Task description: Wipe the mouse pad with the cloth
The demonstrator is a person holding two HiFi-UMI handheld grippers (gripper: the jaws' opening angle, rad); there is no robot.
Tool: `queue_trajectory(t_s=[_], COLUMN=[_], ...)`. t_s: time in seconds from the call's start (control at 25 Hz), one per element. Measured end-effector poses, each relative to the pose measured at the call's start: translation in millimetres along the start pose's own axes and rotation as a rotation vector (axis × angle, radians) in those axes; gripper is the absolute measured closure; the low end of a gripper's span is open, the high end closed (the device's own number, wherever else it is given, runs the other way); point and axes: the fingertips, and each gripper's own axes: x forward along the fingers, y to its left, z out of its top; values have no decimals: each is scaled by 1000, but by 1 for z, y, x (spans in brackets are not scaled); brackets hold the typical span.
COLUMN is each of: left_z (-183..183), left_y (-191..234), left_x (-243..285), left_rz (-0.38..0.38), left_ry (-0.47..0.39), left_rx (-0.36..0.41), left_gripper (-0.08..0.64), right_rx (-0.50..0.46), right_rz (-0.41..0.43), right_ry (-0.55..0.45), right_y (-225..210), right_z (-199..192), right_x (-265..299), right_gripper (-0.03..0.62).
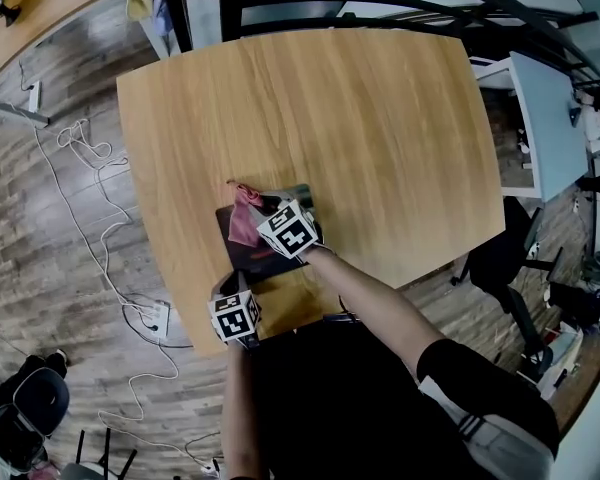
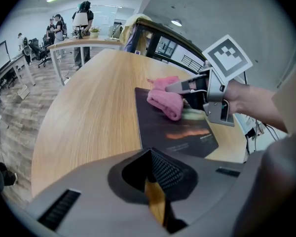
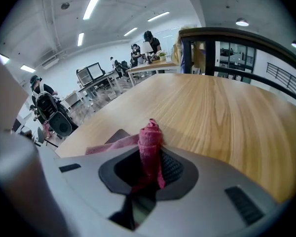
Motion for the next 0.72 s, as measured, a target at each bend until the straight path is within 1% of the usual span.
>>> queue_trajectory(t_s=[0.4, 0.56, 0.72], left_z=[0, 1, 3], left_y=[-1, 0, 1], left_x=[0, 0, 0], left_rz=[14, 20, 28], left_ry=[9, 8, 3], left_rx=[-5, -17, -21], left_gripper=[537, 537, 537], right_rx=[33, 41, 56], right_rz=[-67, -101, -129], right_ry=[-32, 0, -9], right_y=[-50, -69, -85], right_z=[-22, -37, -44], right_x=[-29, -43, -54], right_gripper=[522, 522, 522])
